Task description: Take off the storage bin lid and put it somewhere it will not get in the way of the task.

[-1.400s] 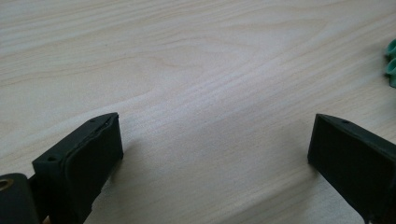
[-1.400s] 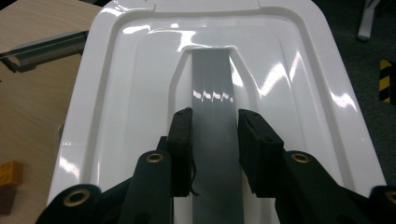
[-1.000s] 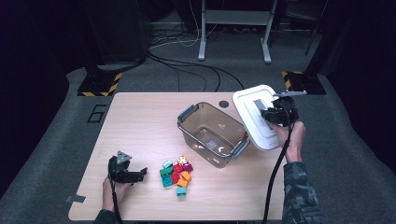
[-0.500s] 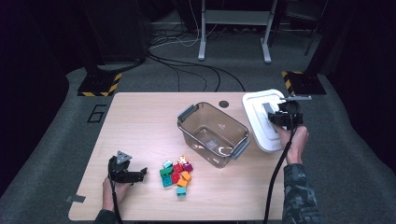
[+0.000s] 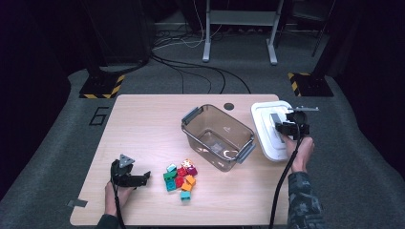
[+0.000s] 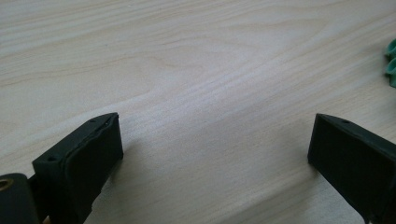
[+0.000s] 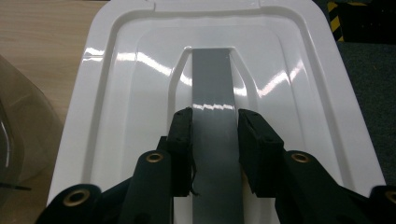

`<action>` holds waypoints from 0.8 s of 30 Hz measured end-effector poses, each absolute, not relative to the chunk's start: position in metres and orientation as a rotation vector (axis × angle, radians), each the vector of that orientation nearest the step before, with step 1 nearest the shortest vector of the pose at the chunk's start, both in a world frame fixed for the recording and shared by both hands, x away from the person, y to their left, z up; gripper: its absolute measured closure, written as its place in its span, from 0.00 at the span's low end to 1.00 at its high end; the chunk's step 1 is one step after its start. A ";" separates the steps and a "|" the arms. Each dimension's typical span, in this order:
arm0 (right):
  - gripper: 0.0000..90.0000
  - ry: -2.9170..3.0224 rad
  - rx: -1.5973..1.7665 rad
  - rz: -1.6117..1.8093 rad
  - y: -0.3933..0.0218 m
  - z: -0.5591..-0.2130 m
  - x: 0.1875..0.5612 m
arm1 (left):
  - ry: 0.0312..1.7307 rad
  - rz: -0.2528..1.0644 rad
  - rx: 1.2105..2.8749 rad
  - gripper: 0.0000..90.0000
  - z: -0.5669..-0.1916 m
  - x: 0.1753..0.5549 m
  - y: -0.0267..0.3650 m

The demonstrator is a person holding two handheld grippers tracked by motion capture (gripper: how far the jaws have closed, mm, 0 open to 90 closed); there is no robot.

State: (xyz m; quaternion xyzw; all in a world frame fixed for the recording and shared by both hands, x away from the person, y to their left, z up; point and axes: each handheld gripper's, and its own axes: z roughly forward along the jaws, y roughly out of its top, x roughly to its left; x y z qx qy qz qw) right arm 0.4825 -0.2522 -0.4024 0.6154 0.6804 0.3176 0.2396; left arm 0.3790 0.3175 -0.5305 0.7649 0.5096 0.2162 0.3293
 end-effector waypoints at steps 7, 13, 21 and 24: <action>0.74 1.861 1.711 0.859 -0.253 -0.417 0.483 | 1.333 0.566 2.001 0.03 -0.531 0.379 0.318; 0.74 1.875 1.724 0.849 -0.251 -0.428 0.484 | 1.333 0.566 2.002 0.03 -0.531 0.379 0.318; 0.74 1.910 1.728 0.838 -0.249 -0.442 0.486 | 1.333 0.566 2.002 0.03 -0.531 0.379 0.318; 0.74 1.920 1.726 0.828 -0.250 -0.449 0.488 | 1.333 0.566 2.002 0.03 -0.531 0.379 0.318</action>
